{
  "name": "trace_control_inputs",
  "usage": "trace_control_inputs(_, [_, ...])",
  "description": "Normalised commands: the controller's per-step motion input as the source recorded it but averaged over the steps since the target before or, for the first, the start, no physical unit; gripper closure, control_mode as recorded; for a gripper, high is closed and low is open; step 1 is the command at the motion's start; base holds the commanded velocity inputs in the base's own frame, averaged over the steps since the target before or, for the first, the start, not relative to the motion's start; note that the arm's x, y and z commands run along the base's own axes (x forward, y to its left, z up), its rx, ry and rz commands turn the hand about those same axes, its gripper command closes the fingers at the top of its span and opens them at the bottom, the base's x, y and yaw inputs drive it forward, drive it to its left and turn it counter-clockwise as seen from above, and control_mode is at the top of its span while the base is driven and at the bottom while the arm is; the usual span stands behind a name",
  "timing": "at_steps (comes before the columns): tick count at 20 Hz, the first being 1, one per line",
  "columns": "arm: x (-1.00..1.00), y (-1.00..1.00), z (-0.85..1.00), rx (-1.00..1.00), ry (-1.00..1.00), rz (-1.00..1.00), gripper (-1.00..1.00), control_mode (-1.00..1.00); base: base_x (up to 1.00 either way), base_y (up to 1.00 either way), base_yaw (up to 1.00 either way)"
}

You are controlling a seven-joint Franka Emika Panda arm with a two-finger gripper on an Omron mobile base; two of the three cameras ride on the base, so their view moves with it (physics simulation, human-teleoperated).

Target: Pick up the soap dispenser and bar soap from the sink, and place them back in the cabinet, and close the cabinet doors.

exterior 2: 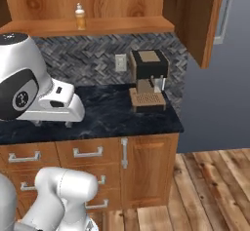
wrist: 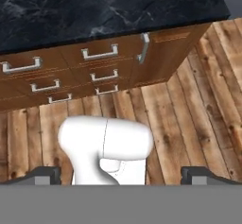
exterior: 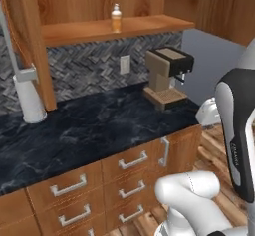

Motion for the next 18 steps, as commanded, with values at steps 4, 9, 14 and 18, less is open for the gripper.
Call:
trace_control_inputs(4, [0.00, 0.00, 0.00, 0.00, 0.00, 0.00, -1.00, 1.00, -0.14, -0.27, -0.53])
trace_control_inputs(9, [0.00, 0.00, 0.00, 0.00, 0.00, 0.00, -1.00, 1.00, 0.00, -0.33, -0.64])
trace_control_inputs(14, [0.00, 0.00, 0.00, 0.00, 0.00, 0.00, -1.00, 1.00, 0.00, -0.41, -0.68])
trace_control_inputs(18, [0.00, 0.00, 0.00, 0.00, 0.00, 0.00, -1.00, 1.00, 0.00, -0.53, -0.67])
